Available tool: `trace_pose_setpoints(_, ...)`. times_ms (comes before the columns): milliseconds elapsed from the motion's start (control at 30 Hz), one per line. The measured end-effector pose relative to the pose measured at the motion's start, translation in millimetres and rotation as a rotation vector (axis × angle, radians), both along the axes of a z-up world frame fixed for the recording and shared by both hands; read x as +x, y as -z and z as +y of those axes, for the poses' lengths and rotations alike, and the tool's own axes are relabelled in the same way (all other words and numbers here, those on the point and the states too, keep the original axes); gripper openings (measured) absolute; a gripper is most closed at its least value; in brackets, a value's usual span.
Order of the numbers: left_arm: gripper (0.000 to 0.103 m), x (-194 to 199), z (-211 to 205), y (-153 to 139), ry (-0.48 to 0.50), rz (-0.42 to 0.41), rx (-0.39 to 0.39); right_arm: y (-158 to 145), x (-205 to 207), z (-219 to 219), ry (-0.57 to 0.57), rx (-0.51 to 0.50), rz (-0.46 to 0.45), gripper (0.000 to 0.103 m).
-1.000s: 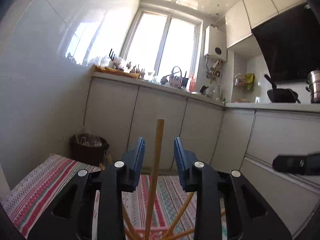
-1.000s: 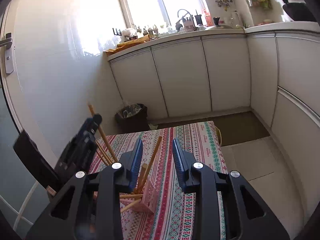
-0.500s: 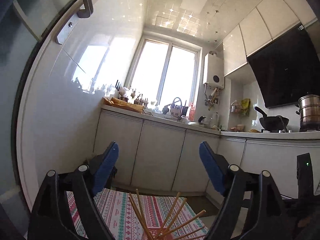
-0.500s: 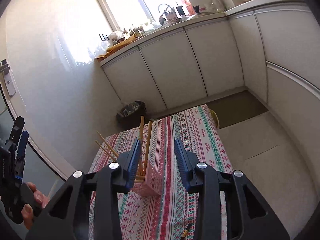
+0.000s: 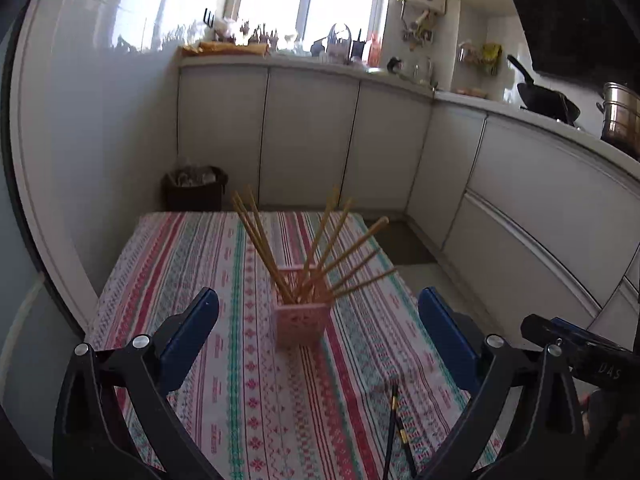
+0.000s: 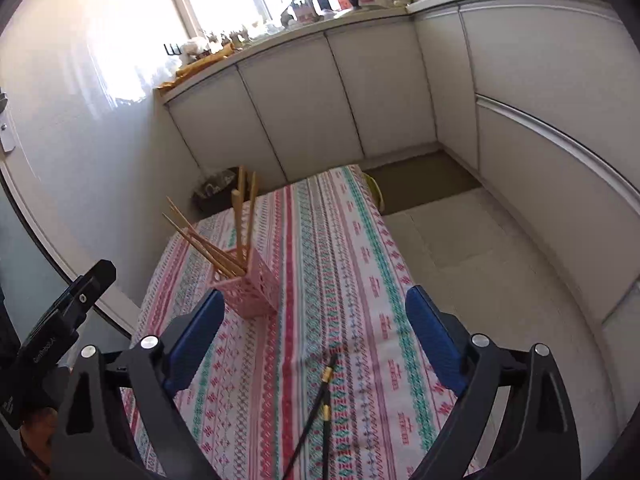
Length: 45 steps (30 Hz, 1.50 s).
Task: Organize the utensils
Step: 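Raise both open tools away from the basket toward the black chopsticks, then lower the left tool onto a black gold-tipped chopstick and close on it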
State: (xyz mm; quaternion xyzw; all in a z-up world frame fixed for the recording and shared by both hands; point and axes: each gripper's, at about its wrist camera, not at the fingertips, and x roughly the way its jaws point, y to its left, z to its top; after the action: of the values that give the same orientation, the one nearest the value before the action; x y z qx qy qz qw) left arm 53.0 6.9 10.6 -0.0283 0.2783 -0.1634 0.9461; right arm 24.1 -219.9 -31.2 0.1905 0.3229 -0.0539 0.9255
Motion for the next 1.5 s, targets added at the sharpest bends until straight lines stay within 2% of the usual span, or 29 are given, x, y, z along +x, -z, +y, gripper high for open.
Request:
trace_pose_setpoints(100,0.096,10.4,-10.9,23.3,0.040,0.149,0.035,23.3,-10.5,-15.3,0.039,-0.004,0.091,0.094)
trace_pose_setpoints(300,0.096,20.5,-58.9,67.7,0.162,0.332,0.183,53.3,-20.6,-32.5,0.053,-0.056,0.225,0.094)
trace_pose_setpoints(367,0.096,22.9,-76.1,85.2,0.182,0.402,0.220,61.2,-22.7,-36.8,0.049,-0.043,0.257,0.094)
trace_pose_setpoints(467,0.096,37.3,-105.1,113.3,0.215,0.550,0.280,70.6,-24.7,-42.6,0.035,-0.005,0.295,0.094)
trace_pose_setpoints(667,0.096,59.2,-133.8,157.3,0.224,0.690,0.376,78.4,-27.1,-50.9,0.025,-0.003,0.343,0.094)
trace_pose_setpoints(767,0.096,72.3,-138.0,172.7,0.198,0.744,0.385,85.1,-25.1,-57.1,0.009,0.027,0.377,0.094)
trace_pose_setpoints(867,0.091,80.1,-141.3,185.8,0.196,0.769,0.375,87.1,-25.0,-58.0,0.000,0.032,0.388,0.094)
trace_pose_setpoints(900,0.084,81.4,-143.4,190.4,0.200,0.773,0.384,87.6,-25.2,-57.5,0.000,0.028,0.390,0.094)
trace_pose_setpoints(933,0.071,82.3,-145.3,194.2,0.202,0.774,0.395,88.3,-25.0,-57.0,-0.004,0.028,0.393,0.094)
trace_pose_setpoints(1000,0.068,81.8,-148.3,196.1,0.203,0.745,0.405,90.0,-24.7,-56.9,-0.006,0.036,0.398,0.094)
trace_pose_setpoints(1100,0.056,82.4,-150.9,195.4,0.206,0.717,0.402,91.1,-23.0,-57.3,-0.007,0.048,0.397,0.094)
trace_pose_setpoints(1267,0.049,80.1,-149.5,194.1,0.229,0.698,0.415,91.8,-21.7,-52.7,-0.013,0.045,0.398,0.094)
trace_pose_setpoints(1300,0.045,79.2,-154.2,189.1,0.232,0.696,0.417,91.8,-21.6,-52.4,-0.013,0.046,0.398,0.094)
trace_pose_setpoints(1333,0.033,77.6,-152.0,187.4,0.236,0.693,0.413,91.8,-21.0,-51.4,-0.016,0.047,0.399,0.094)
trace_pose_setpoints(1367,0.027,76.9,-150.0,186.8,0.238,0.689,0.410,92.0,-20.0,-49.9,-0.019,0.046,0.400,0.094)
trace_pose_setpoints(1400,0.010,75.1,-146.5,187.0,0.239,0.686,0.406,92.0,-19.0,-48.0,-0.020,0.046,0.400,0.094)
trace_pose_setpoints(1433,0.007,73.3,-142.5,187.4,0.244,0.686,0.397,92.4,-17.6,-46.5,-0.022,0.046,0.400,0.094)
trace_pose_setpoints(1500,0.006,69.4,-131.2,185.0,0.253,0.686,0.374,93.5,-14.5,-42.5,-0.027,0.050,0.405,0.094)
